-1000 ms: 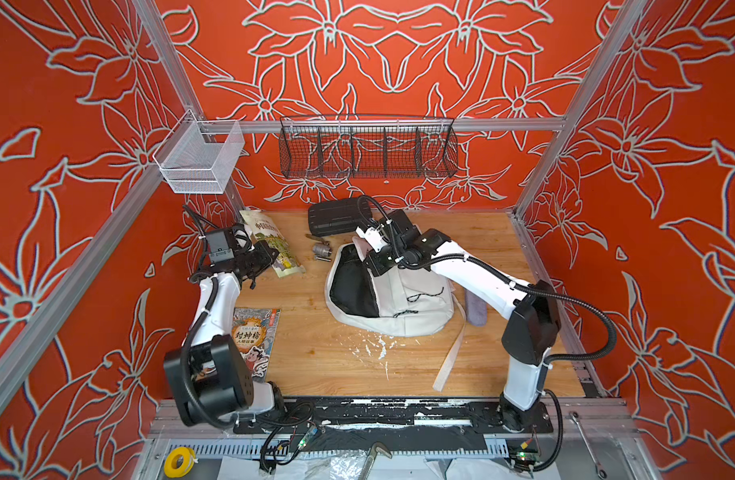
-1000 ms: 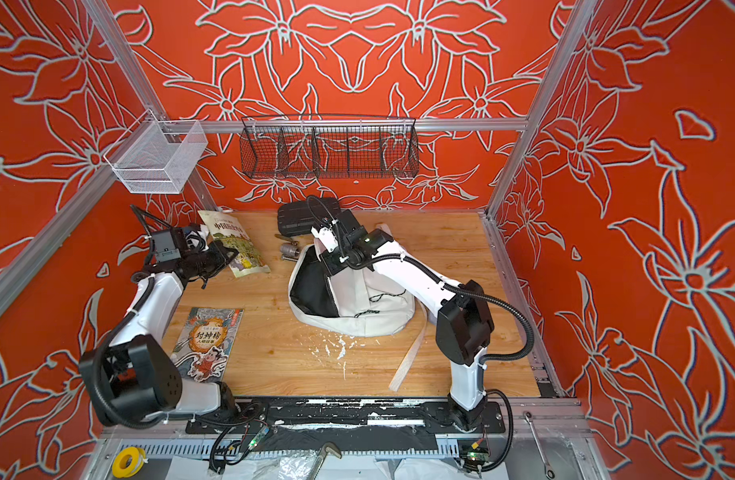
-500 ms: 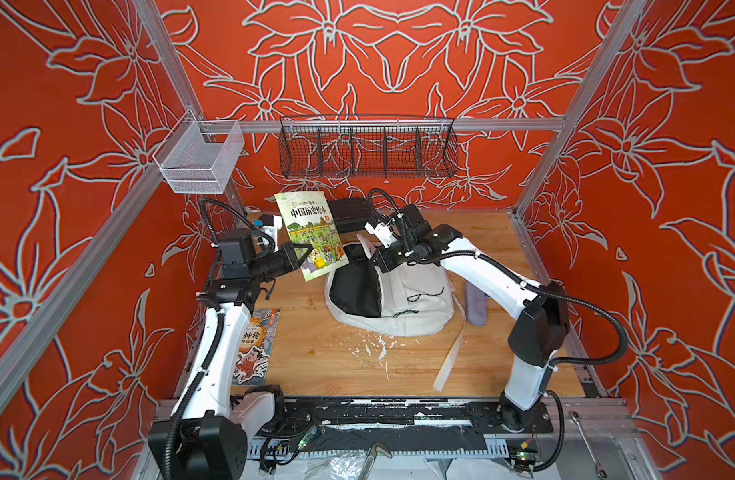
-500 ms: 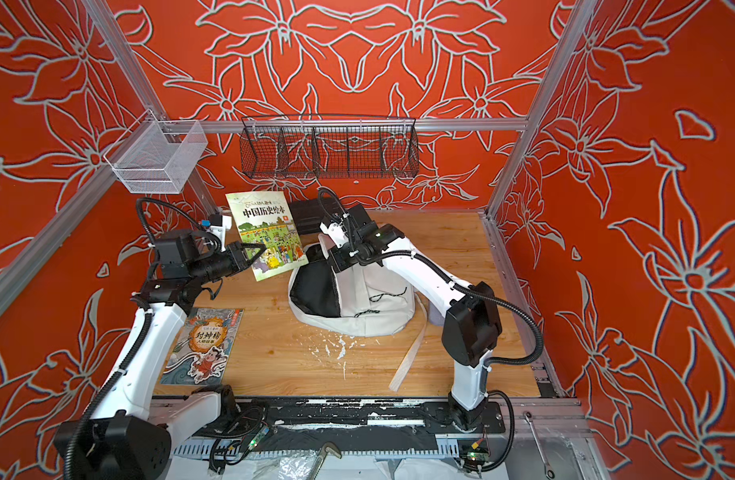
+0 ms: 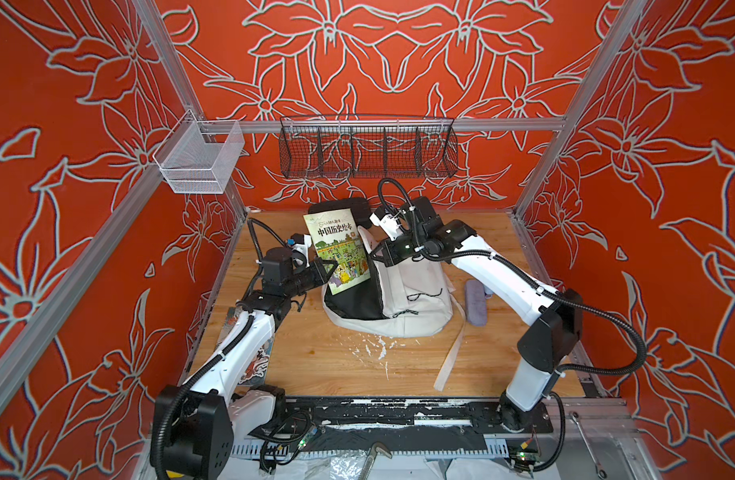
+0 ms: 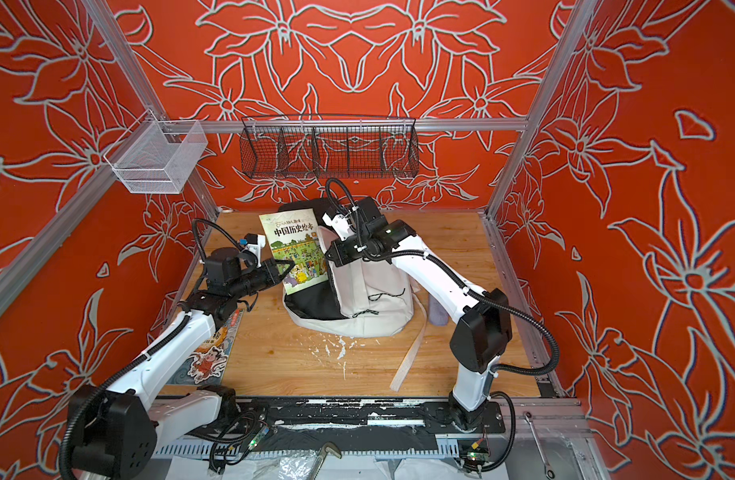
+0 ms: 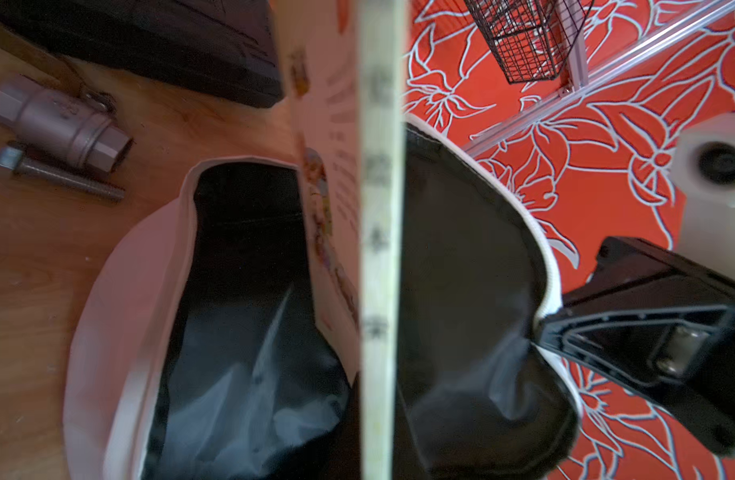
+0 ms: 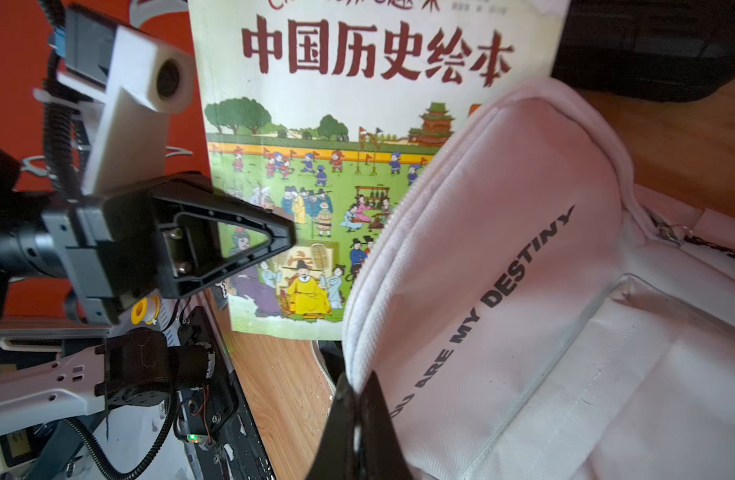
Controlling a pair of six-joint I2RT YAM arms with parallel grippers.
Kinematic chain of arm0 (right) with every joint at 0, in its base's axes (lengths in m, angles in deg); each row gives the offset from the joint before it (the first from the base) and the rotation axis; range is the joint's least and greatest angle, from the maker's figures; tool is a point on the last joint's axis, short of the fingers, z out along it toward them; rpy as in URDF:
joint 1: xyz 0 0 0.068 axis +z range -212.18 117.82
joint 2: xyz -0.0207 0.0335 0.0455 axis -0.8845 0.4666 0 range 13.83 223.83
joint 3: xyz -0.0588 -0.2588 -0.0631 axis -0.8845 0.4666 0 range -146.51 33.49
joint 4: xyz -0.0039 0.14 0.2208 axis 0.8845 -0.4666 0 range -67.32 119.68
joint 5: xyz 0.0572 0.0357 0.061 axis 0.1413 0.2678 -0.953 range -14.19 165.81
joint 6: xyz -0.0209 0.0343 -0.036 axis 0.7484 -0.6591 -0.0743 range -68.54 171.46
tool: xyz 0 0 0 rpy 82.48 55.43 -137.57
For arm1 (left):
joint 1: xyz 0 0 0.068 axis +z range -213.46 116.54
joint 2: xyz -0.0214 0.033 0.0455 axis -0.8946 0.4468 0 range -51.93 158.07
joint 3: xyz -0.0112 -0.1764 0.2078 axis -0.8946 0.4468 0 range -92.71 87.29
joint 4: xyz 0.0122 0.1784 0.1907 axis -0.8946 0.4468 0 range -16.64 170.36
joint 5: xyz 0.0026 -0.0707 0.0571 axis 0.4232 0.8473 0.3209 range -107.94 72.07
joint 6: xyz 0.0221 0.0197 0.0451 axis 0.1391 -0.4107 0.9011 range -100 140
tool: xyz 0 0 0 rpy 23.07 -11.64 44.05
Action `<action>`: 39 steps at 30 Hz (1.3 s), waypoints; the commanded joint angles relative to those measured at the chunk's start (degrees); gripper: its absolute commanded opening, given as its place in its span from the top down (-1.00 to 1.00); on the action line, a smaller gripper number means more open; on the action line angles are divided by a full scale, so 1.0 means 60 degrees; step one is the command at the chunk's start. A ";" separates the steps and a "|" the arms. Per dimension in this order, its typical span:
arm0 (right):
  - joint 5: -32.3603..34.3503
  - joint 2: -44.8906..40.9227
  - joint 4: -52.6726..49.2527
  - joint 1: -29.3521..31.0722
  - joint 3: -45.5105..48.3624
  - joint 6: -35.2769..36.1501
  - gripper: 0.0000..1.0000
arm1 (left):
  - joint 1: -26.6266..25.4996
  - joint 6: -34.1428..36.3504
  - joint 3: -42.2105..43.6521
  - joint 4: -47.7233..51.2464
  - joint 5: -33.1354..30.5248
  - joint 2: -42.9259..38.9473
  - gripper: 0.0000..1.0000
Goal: Pack the student bag
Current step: 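Lift the book with the left gripper and carry it to the backpack opening, then insert the book into the open backpack with the left gripper and release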
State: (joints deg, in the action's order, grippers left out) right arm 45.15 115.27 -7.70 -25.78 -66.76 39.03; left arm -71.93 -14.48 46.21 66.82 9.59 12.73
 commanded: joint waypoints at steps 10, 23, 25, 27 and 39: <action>-0.0790 -0.0254 0.0657 -0.0210 -0.0637 -0.0821 1.00 | -0.2897 -0.0961 0.1338 -0.3586 -0.4792 0.1578 -0.51; -0.0224 0.0023 0.0314 -0.0543 -0.0518 -0.0159 1.00 | -0.3085 0.0751 -0.0977 0.3928 -0.5221 0.0525 -0.95; -0.0087 0.0040 0.0230 -0.0558 -0.0537 0.0008 1.00 | -0.3085 0.0759 -0.1356 0.4969 -0.5433 0.0791 -0.95; 0.0050 0.0055 0.0121 -0.0558 -0.0548 0.0160 1.00 | -0.3091 0.0968 -0.1644 0.5615 -0.5591 0.0958 -0.95; -0.0215 -0.0215 0.0264 -0.0546 0.0086 0.0586 1.00 | -0.0621 0.3399 -0.4512 0.8081 -0.3364 0.2320 -0.95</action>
State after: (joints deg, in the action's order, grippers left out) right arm 44.04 115.41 -7.33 -28.75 -67.40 40.73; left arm -80.35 0.76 22.08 108.94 -16.96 24.47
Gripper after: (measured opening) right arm 0.049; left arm 0.983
